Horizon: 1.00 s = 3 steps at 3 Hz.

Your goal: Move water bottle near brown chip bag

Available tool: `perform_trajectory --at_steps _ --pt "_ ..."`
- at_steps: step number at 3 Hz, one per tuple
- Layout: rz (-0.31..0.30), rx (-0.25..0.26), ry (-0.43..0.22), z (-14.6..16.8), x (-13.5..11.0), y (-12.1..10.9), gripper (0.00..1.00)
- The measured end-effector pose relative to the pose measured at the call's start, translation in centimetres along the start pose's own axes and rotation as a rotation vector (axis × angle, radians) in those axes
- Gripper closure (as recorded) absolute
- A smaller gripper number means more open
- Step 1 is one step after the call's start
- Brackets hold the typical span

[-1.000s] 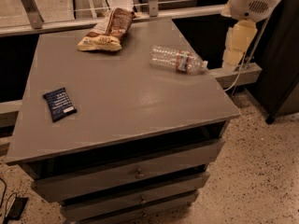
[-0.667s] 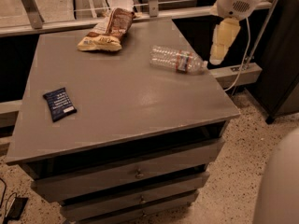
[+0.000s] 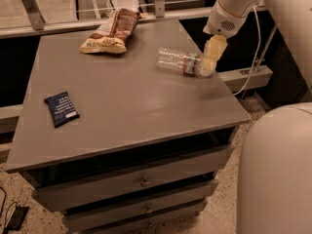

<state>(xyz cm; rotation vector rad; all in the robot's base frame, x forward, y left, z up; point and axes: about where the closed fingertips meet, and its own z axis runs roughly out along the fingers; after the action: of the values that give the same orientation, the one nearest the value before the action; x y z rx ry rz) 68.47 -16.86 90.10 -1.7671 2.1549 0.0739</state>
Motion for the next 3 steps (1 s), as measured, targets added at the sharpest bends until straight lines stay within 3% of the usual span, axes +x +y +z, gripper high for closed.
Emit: perform_trajectory --at_steps 1,3 --pt "0.027 -0.043 -0.006 3.1 0.0 0.4 0.16" --pt "0.061 -0.098 -0.019 6.0 0.5 2.3 0.64"
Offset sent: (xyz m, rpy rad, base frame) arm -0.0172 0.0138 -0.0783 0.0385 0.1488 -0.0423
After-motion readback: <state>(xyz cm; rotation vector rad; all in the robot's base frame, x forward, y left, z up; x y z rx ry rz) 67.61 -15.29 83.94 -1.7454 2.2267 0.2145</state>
